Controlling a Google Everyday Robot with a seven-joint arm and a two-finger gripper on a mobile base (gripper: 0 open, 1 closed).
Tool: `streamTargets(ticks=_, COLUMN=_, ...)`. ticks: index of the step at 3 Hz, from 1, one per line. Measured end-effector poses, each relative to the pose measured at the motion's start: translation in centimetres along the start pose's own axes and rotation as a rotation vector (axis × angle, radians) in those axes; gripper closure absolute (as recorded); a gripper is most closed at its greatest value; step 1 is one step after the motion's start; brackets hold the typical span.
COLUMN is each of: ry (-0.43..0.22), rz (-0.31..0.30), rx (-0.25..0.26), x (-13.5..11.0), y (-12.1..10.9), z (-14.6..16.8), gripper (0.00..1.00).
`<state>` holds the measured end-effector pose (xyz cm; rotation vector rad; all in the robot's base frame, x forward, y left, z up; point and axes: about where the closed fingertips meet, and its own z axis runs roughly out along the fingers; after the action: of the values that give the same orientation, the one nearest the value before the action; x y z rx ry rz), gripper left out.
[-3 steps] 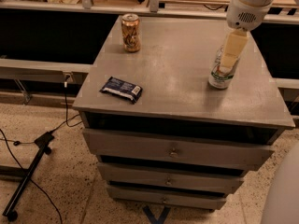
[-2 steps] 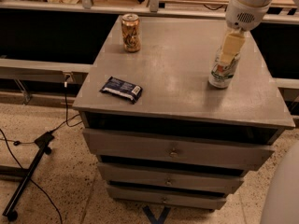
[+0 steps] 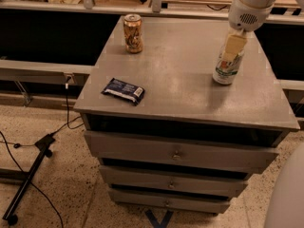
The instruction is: Pick 7up can
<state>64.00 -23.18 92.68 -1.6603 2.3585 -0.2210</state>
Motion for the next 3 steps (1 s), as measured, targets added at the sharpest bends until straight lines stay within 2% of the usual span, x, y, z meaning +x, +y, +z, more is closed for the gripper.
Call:
streamTargets(ticks=1, ry=-0.012, rz=-0.006, rx=-0.03, x=0.6, y=0.1, z=0.3, gripper=1.0)
streamTargets(ticks=2, ry=-0.012, rz=-0.007, rx=-0.03, x=0.6, y=0.1, z=0.2, gripper=1.0)
streamTargets(ticks=3, ry=-0.103, rz=-0.059, rx=-0.042, x=-0.5, y=0.4, z=-2.7, gripper=1.0)
